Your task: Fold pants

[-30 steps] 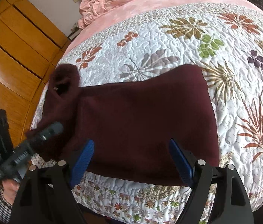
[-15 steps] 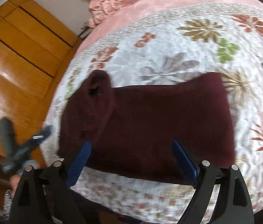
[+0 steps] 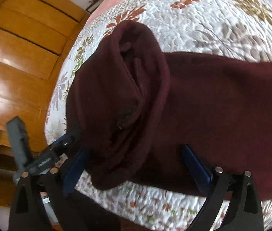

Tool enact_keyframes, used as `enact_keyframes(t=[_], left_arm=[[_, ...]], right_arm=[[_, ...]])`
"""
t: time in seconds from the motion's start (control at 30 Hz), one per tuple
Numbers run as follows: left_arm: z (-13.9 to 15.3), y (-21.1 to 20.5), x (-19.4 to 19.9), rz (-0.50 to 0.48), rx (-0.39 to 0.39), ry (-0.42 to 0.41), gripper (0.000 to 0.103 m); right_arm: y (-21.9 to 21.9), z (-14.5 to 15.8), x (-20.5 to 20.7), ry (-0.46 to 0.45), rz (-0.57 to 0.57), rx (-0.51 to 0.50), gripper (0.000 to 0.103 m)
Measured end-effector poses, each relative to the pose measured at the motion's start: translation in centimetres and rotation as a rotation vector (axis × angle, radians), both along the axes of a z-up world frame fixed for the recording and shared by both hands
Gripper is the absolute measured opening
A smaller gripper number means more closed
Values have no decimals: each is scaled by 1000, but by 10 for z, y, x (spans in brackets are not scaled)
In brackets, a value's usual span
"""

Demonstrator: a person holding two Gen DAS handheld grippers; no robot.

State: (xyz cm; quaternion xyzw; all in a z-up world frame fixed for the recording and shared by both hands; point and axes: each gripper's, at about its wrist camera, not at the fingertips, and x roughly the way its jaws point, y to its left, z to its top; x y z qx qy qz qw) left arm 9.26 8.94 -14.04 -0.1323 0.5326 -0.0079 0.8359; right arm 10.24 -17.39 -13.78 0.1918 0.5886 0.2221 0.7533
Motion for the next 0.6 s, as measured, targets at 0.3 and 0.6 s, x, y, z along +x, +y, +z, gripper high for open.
enact_keyframes(t=[0.3, 0.6], left_arm=[[6, 18, -11, 78, -28, -6, 98], [12, 18, -13, 102, -129, -22, 98]], right_arm=[[18, 6, -5, -69, 61, 43, 36], [-6, 42, -14, -150, 30, 144, 28]])
